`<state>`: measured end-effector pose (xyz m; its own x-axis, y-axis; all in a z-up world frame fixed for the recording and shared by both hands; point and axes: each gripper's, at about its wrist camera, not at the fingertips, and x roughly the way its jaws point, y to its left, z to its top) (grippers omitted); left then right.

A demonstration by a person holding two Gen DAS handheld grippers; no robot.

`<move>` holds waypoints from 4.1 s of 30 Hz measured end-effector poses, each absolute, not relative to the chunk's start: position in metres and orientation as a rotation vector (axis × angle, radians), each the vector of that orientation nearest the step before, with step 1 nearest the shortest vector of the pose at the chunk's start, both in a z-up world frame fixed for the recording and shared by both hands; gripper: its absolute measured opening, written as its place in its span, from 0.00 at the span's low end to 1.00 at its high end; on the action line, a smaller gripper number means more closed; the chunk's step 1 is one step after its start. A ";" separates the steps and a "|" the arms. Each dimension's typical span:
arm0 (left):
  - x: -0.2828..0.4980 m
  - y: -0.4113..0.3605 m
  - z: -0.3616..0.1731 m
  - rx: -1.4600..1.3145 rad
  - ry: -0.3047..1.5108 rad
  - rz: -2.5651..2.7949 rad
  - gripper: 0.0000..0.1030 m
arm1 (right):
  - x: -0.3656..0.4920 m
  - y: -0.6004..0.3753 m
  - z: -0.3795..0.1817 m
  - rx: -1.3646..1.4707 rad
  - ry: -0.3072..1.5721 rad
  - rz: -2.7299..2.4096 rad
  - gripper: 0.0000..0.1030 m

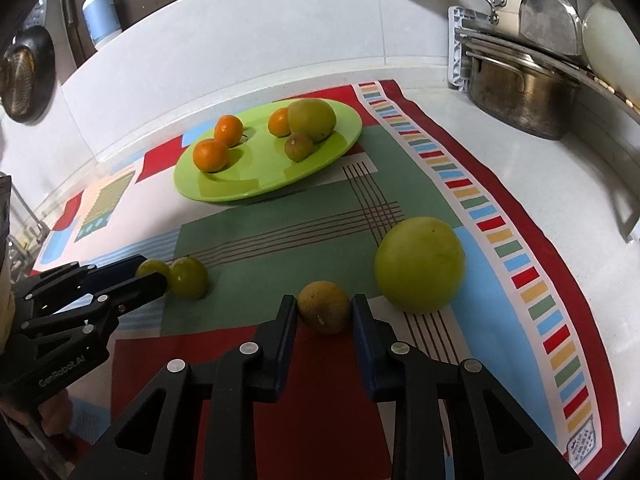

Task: Organize fruits
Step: 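Grasp a small green fruit with the left tool while the right tool grasps a small brown fruit, then carry both small fruits over the green plate and open both tools, then move both open tools back toward the remaining fruits on the cloth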

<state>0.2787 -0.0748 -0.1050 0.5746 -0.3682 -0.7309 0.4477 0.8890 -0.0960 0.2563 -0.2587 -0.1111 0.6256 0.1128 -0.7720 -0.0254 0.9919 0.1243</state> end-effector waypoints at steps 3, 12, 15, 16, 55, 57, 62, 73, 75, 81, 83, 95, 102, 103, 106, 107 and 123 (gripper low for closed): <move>0.274 -0.073 -0.099 0.105 0.820 -0.468 0.28 | 0.252 -0.256 -0.106 0.106 0.881 0.092 0.28; 0.261 -0.068 -0.075 0.086 0.778 -0.457 0.28 | 0.238 -0.245 -0.074 0.099 0.820 0.132 0.28; 0.258 -0.065 -0.061 0.078 0.743 -0.465 0.28 | 0.235 -0.241 -0.060 0.094 0.790 0.144 0.28; 0.258 -0.064 -0.057 0.079 0.732 -0.466 0.28 | 0.234 -0.240 -0.056 0.092 0.781 0.146 0.28; 0.393 -0.065 -0.023 0.088 0.684 -0.471 0.28 | 0.359 -0.210 -0.013 0.061 0.715 0.215 0.28; 0.403 -0.067 -0.029 0.096 0.697 -0.474 0.28 | 0.368 -0.211 -0.018 0.063 0.725 0.212 0.28; 0.421 -0.073 -0.040 0.104 0.715 -0.484 0.28 | 0.388 -0.215 -0.031 0.073 0.756 0.214 0.28; 0.435 -0.080 -0.050 0.124 0.725 -0.477 0.37 | 0.407 -0.218 -0.046 0.064 0.780 0.211 0.28; 0.434 -0.077 -0.047 0.124 0.717 -0.459 0.39 | 0.408 -0.218 -0.046 0.064 0.784 0.202 0.35; 0.420 -0.068 -0.037 0.125 0.699 -0.418 0.48 | 0.399 -0.221 -0.038 0.058 0.764 0.166 0.40; 0.410 -0.066 -0.031 0.135 0.682 -0.394 0.53 | 0.391 -0.222 -0.034 0.054 0.752 0.157 0.44; 0.351 -0.057 0.010 0.134 0.606 -0.314 0.65 | 0.331 -0.225 0.006 0.036 0.643 0.100 0.51; 0.307 -0.052 0.027 0.118 0.561 -0.275 0.73 | 0.294 -0.228 0.022 0.015 0.603 0.069 0.56; 0.302 -0.053 0.028 0.118 0.557 -0.271 0.76 | 0.288 -0.229 0.023 0.009 0.599 0.061 0.58; 0.286 -0.053 0.031 0.123 0.548 -0.260 0.80 | 0.272 -0.232 0.027 0.005 0.583 0.042 0.65; 0.281 -0.053 0.032 0.124 0.547 -0.253 0.82 | 0.269 -0.233 0.027 0.004 0.580 0.038 0.67; 0.239 -0.066 0.002 0.145 0.617 -0.184 0.88 | 0.225 -0.260 0.017 -0.025 0.601 -0.059 0.76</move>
<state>0.2392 -0.0660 0.0017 0.8004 -0.1275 -0.5857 0.2139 0.9735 0.0804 0.2248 -0.2596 0.0166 0.8229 -0.0631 -0.5647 0.0486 0.9980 -0.0407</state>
